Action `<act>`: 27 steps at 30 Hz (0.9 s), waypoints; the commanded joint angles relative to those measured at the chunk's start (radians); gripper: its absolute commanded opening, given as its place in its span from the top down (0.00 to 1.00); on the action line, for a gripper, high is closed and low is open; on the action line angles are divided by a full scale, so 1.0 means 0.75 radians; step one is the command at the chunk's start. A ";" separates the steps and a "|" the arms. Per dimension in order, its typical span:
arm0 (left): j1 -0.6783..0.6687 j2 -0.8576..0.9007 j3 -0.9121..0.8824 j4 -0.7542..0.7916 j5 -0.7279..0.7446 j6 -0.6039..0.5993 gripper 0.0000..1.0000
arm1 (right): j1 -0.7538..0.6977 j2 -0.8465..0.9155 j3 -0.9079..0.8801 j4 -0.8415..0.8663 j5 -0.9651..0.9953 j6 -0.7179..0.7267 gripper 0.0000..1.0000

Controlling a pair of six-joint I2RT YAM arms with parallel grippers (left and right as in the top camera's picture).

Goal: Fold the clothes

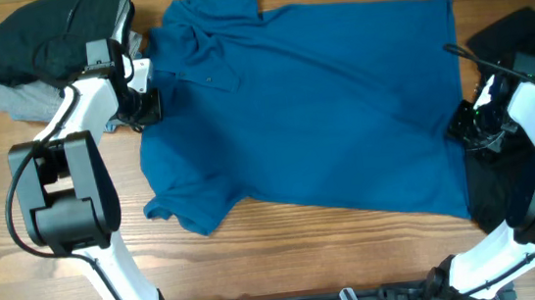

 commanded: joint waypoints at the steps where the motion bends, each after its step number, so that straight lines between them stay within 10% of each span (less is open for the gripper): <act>1: 0.013 0.024 -0.016 -0.006 -0.081 -0.012 0.86 | -0.007 0.101 -0.087 -0.013 0.117 0.041 0.64; 5: 0.014 0.024 -0.016 -0.005 -0.081 -0.011 0.87 | -0.007 0.096 -0.087 0.060 -0.185 -0.114 0.96; 13: 0.014 -0.145 0.084 -0.209 -0.082 -0.012 0.96 | -0.041 -0.252 0.177 -0.229 -0.214 -0.027 0.96; 27: 0.214 -1.169 0.113 -0.114 -0.359 -0.137 0.96 | -0.045 -0.585 0.980 -0.721 -0.143 -0.038 0.96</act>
